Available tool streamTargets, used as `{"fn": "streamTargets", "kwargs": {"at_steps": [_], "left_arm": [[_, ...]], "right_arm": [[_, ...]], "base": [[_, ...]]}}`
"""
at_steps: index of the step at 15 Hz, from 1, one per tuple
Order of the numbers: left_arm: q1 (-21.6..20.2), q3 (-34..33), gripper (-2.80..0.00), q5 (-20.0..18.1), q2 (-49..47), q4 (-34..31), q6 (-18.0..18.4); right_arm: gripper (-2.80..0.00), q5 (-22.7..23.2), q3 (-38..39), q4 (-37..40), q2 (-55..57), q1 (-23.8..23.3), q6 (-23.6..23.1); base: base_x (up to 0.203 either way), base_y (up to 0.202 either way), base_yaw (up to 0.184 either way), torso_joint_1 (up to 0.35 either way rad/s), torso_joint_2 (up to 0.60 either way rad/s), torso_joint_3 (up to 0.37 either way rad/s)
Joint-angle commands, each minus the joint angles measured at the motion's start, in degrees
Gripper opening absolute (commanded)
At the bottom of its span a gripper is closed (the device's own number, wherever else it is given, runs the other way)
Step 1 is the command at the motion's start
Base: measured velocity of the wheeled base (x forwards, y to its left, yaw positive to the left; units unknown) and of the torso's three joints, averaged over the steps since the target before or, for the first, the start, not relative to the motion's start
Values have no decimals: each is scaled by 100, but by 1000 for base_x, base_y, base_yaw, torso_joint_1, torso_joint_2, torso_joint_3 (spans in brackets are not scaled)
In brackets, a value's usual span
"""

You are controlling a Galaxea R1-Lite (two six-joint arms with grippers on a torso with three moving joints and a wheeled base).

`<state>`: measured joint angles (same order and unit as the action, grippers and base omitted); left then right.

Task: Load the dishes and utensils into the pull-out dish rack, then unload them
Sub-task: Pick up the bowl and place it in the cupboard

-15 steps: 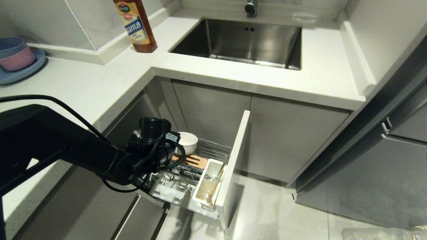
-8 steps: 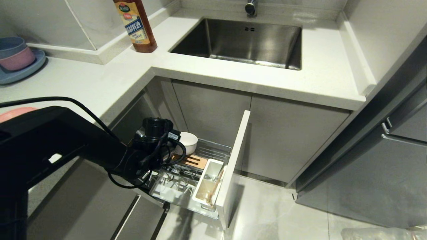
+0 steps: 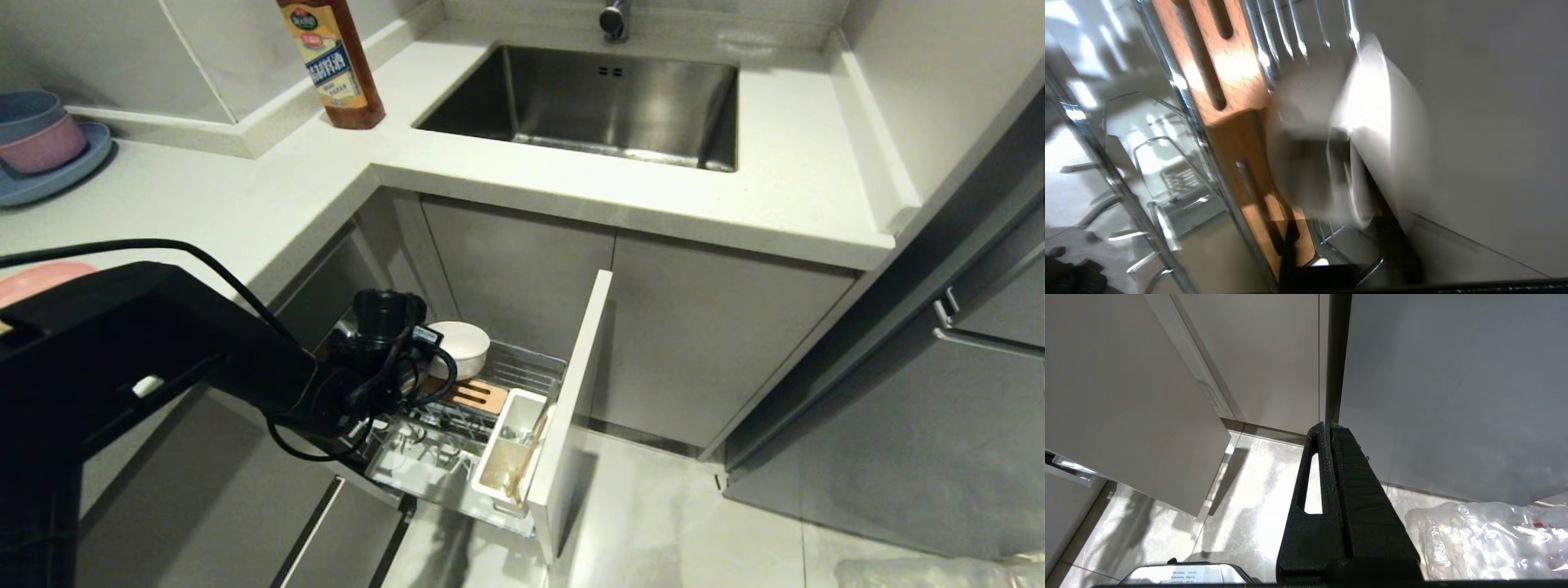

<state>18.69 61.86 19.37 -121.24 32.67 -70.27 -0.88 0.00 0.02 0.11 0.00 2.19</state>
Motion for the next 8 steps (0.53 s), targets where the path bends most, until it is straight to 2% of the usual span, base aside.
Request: {"fn": "streamTargets", "kwargs": {"at_steps": [1, 8], "left_arm": [[3, -7, -280, 8, 106, -96, -39], [21, -139, -280, 23, 376, -253, -39]], "right_arm": [[-280, 0, 17, -1, -2, 0, 0], [-280, 0, 18, 2, -2, 0, 0]], "base": [[0, 0, 0, 0, 0, 0], [0, 0, 0, 0, 0, 0]]}}
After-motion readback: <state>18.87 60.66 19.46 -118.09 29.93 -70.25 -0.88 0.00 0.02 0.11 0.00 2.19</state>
